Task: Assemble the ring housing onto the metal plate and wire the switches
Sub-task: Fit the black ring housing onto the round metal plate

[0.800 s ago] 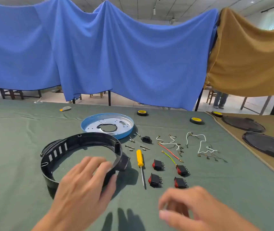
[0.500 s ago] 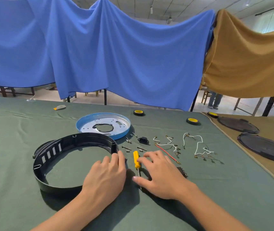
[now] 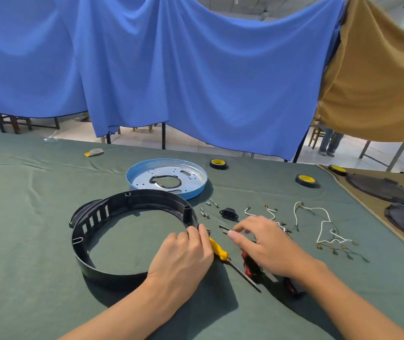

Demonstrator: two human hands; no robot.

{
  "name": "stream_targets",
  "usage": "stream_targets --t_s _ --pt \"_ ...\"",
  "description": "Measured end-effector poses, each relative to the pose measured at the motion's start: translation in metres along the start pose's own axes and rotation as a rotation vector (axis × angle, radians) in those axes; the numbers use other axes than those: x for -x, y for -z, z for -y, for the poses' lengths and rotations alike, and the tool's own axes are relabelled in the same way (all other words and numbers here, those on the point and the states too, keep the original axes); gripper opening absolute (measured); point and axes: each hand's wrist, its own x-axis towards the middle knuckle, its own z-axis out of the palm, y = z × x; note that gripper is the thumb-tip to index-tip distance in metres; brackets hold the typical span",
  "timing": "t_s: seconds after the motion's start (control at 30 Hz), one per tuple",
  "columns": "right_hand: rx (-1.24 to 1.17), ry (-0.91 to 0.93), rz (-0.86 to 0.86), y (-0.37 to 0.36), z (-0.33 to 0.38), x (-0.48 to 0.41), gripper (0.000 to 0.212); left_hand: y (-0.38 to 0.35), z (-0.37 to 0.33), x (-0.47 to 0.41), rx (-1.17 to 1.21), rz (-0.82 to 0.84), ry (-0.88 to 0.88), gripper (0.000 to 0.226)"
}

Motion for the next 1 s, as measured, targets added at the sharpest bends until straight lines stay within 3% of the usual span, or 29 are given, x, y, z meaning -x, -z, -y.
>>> stream_targets --t_s 0.1,0.2,0.37,0.63,0.8,1.0 --pt "-0.034 0.016 -0.003 0.001 0.002 -0.02 0.027 -0.012 0.011 -0.007 0.055 0.074 0.032 0.053" --pt "-0.038 0.026 0.034 -0.003 0.004 -0.035 0.024 -0.025 0.022 -0.013 0.048 0.09 0.047 0.058" --pt "-0.046 0.024 0.036 -0.008 0.002 -0.065 0.022 -0.047 0.031 -0.023 -0.001 -0.003 0.015 0.039" --pt "0.003 0.014 0.036 -0.012 0.001 -0.146 0.031 -0.072 0.034 -0.041 -0.034 -0.064 0.098 0.039" --pt "0.084 0.011 0.148 -0.025 0.004 -0.19 0.051 -0.077 0.033 -0.039 0.026 -0.13 0.122 0.045" --pt "0.172 0.056 0.186 -0.047 0.01 -0.214 0.06 -0.076 0.034 -0.04 0.011 -0.101 0.116 0.035"
